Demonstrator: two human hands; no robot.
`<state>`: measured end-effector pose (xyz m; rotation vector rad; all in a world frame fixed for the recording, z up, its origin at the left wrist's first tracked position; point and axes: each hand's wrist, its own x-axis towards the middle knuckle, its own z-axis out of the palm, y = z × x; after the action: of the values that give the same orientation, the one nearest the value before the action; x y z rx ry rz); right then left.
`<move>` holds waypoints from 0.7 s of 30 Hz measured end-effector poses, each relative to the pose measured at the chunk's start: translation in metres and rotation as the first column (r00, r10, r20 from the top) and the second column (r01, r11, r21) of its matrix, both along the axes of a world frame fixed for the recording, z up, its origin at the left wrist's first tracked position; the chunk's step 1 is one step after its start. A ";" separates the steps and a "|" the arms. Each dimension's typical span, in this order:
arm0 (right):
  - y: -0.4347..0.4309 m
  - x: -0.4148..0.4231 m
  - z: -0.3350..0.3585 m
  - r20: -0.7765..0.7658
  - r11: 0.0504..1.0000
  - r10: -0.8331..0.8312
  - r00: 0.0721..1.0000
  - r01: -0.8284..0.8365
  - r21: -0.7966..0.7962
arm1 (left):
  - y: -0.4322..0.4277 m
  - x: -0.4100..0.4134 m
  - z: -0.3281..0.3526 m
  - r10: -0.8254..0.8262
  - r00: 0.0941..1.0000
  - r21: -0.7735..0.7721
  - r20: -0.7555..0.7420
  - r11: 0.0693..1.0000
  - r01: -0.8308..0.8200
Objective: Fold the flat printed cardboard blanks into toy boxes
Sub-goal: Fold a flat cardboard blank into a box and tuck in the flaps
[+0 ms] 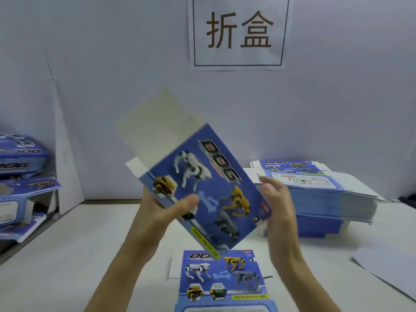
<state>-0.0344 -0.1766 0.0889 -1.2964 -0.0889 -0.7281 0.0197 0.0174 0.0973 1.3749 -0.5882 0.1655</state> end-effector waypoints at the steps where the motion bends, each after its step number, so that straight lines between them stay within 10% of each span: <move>1: -0.008 -0.001 0.003 0.014 0.998 -0.051 0.999 0.052 -0.027 | 0.004 0.001 -0.003 0.014 0.999 0.111 0.042 0.994 -0.019; 5: -0.029 0.010 0.008 -0.112 0.992 0.102 0.988 -0.109 -0.059 | 0.008 0.009 -0.030 -0.105 0.993 0.396 -0.044 0.911 0.114; 13: -0.021 0.011 -0.018 -0.287 0.924 0.344 0.894 -0.377 -0.069 | -0.002 0.020 -0.067 -0.178 0.950 0.372 -0.257 0.889 0.268; 21: -0.024 0.013 -0.063 -0.284 0.863 0.493 0.823 -0.418 0.285 | -0.007 0.020 -0.078 -0.183 0.948 0.322 -0.260 0.909 0.264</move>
<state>-0.0211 -0.2004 0.0255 -1.1198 -0.0325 -0.0802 0.0396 0.0108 0.0197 1.6329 -0.5995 -0.2951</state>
